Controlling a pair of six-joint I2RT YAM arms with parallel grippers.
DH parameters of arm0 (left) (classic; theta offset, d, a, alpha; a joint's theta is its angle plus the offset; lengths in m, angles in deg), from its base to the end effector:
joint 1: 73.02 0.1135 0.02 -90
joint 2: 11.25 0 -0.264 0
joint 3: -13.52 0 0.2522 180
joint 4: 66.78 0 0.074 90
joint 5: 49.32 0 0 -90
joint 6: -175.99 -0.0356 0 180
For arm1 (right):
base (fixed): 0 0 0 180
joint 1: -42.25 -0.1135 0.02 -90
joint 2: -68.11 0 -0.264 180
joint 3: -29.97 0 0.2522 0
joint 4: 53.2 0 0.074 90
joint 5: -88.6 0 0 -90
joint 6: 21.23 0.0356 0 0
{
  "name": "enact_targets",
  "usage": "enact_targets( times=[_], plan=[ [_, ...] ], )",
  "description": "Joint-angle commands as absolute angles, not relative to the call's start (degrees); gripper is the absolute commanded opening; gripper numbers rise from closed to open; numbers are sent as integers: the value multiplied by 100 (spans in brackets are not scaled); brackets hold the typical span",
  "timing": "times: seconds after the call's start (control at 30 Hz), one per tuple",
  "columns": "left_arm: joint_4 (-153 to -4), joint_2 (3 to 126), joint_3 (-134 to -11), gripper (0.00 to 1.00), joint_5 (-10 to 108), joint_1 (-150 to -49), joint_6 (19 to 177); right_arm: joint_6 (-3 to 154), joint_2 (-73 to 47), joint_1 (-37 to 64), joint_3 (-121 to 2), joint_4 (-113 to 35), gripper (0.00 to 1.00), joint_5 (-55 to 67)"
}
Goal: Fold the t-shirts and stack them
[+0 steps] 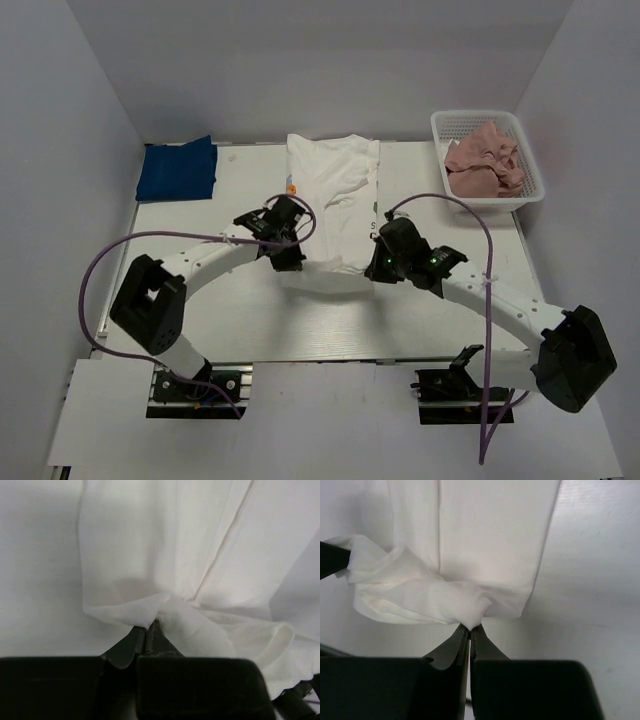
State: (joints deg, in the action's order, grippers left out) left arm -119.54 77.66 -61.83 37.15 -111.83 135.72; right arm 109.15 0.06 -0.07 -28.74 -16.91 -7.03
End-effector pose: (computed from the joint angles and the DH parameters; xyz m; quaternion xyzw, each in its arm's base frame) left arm 0.2384 -0.1889 0.2180 -0.0994 0.9732 -0.1216 0.1679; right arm 0.1848 0.1635 0.2392 0.0029 0.9250 0.2150 0.3132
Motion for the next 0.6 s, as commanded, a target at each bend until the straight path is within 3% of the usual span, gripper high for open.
enact_targets(
  times=[0.0,0.33,0.57],
  plan=[
    [-12159,8042,-6853,0,3619,-10783,13345,10630,-455,243,-3450,-1930,0,-1502],
    [-12255,9544,-9100,0,3821,-10282,12712,10085,-1888,1042,-4793,-2599,0,-1379],
    [-12449,10352,-9938,0,3769,-9983,12659,10032,-2934,1422,-5524,-2634,0,-905]
  ],
)
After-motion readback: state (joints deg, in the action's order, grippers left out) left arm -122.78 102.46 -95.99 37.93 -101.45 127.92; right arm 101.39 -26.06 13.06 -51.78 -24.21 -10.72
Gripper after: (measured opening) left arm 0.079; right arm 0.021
